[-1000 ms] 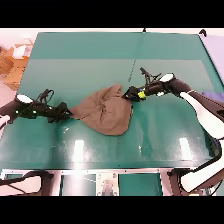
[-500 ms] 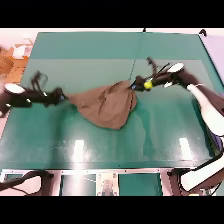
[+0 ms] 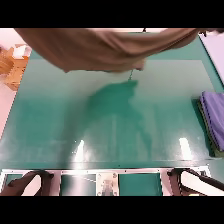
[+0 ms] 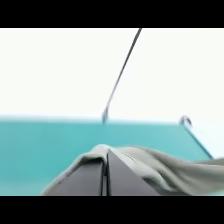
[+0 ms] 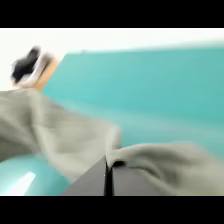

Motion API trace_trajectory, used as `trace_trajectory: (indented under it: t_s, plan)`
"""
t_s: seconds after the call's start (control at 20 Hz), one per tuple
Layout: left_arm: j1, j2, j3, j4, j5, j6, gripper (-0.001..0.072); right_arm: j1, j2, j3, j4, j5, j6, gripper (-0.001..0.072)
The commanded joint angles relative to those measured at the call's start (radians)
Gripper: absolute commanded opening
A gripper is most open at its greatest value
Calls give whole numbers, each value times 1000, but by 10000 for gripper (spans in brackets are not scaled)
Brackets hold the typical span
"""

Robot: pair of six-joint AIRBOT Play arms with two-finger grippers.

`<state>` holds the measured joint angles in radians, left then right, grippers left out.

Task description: Fold the shirts.

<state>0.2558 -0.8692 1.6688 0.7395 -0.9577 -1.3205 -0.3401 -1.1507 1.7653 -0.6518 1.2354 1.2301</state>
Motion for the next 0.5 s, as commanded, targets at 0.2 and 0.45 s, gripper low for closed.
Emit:
trace_trajectory:
  t_s: [0.2,0.45]
  plan:
    - [8,32,313,331,-28,-127,21,-154,255,51,-127,-60,-10,18]
    - [6,-171,232,238,-121,-74,22,-31,242,-191,-113,-47,-35,18]
